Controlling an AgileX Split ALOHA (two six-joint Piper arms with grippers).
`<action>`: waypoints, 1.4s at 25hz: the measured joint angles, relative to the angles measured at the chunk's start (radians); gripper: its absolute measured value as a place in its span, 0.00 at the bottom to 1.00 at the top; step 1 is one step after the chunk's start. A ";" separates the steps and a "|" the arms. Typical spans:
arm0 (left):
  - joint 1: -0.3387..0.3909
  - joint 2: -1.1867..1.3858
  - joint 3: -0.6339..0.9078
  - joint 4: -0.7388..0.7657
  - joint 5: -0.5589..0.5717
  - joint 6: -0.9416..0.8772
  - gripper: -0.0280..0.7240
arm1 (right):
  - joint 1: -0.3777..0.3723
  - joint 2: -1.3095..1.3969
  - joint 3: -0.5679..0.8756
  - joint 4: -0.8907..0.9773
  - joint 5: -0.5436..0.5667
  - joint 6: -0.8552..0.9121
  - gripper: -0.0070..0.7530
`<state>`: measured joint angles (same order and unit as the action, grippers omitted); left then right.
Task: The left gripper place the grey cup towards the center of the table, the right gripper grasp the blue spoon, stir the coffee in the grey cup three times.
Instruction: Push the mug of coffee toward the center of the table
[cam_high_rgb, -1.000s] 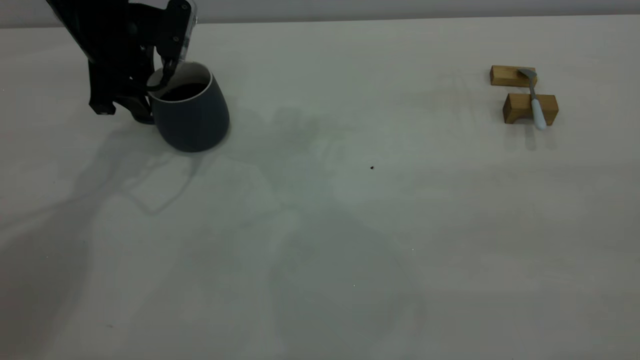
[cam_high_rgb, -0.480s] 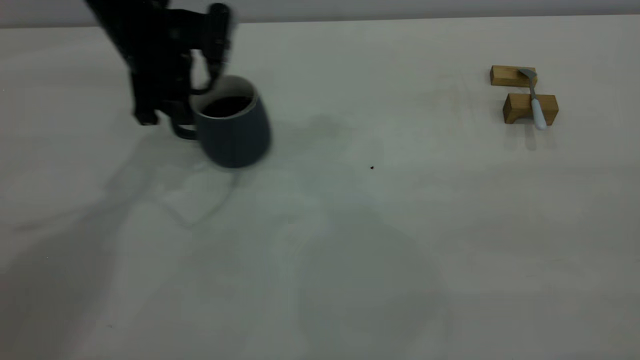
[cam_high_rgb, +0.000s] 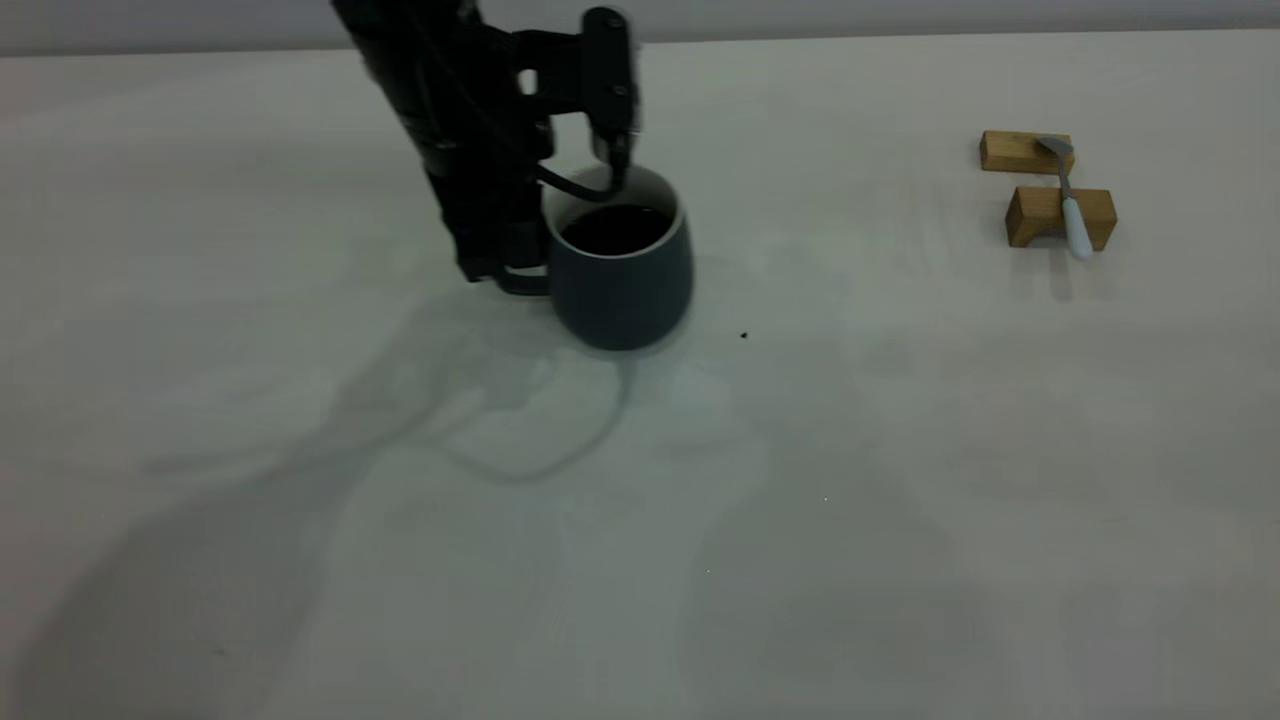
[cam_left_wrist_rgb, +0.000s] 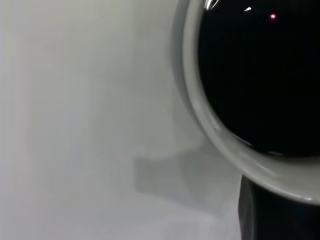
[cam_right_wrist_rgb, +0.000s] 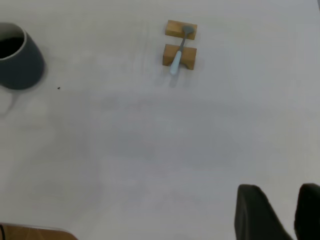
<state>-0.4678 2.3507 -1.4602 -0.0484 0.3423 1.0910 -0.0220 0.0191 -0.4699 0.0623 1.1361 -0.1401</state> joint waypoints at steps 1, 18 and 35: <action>-0.011 0.002 0.000 0.000 -0.007 -0.001 0.31 | 0.000 0.000 0.000 0.000 0.000 0.000 0.32; -0.052 0.069 -0.144 -0.005 0.052 -0.098 0.31 | 0.000 0.000 0.000 0.000 0.000 0.000 0.32; -0.052 -0.014 -0.153 -0.007 0.117 -0.155 0.93 | 0.000 0.000 0.000 0.000 0.000 0.000 0.32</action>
<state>-0.5197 2.3369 -1.6130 -0.0554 0.4592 0.9362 -0.0220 0.0191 -0.4699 0.0623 1.1361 -0.1401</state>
